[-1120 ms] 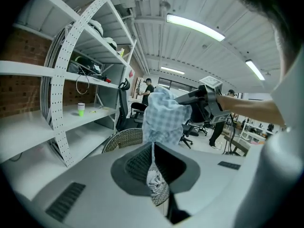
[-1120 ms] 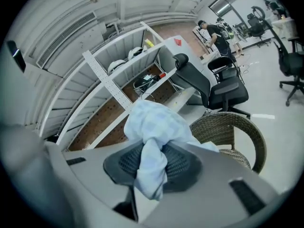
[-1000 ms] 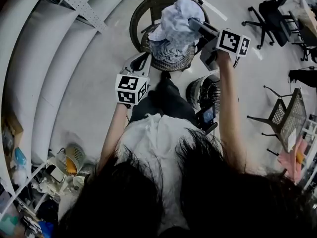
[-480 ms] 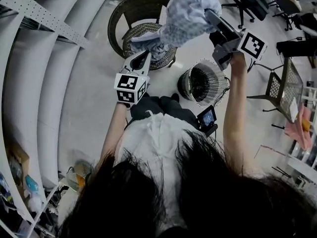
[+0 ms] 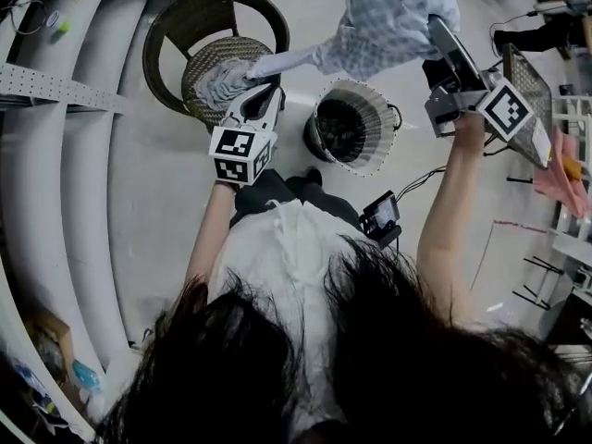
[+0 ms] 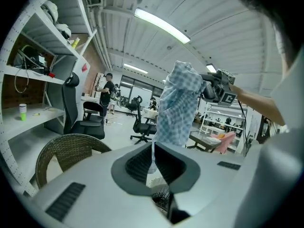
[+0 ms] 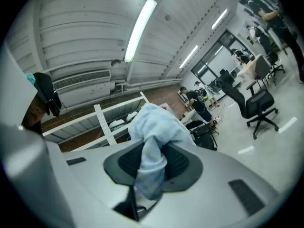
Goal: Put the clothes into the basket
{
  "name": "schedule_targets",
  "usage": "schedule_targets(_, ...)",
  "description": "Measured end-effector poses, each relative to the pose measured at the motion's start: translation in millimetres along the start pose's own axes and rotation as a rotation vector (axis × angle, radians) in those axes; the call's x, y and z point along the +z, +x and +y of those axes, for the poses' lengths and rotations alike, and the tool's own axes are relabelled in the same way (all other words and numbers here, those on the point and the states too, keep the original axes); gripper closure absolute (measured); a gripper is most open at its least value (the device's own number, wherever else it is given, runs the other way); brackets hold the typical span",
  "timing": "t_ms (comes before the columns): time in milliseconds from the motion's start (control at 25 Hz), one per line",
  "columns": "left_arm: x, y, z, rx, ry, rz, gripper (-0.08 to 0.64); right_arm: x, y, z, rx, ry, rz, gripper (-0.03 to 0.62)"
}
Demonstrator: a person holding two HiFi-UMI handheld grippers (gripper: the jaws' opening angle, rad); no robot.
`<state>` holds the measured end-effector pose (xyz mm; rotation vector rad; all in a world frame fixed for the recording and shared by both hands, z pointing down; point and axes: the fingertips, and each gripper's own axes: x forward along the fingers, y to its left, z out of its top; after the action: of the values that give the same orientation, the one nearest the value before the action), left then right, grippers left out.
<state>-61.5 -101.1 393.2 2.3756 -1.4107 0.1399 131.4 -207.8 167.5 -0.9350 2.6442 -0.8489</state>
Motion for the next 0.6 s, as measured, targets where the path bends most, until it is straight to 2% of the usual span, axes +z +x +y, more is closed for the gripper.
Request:
schedule_targets(160,-1.8,30.8,-54.8,-0.057,0.022,0.016,0.538,44.8,-76.1,-13.5,-0.017,-0.036,-0.09,0.491)
schedule_targets(320,-9.2,58.4,-108.9,-0.108,0.041,0.045,0.538,67.6,-139.4,-25.8,-0.037,-0.068,-0.116,0.491)
schedule_targets(600,-31.1,98.0,-178.7,-0.151,0.052,0.095,0.537,42.4,-198.6,-87.1,-0.099,-0.032,-0.017,0.491)
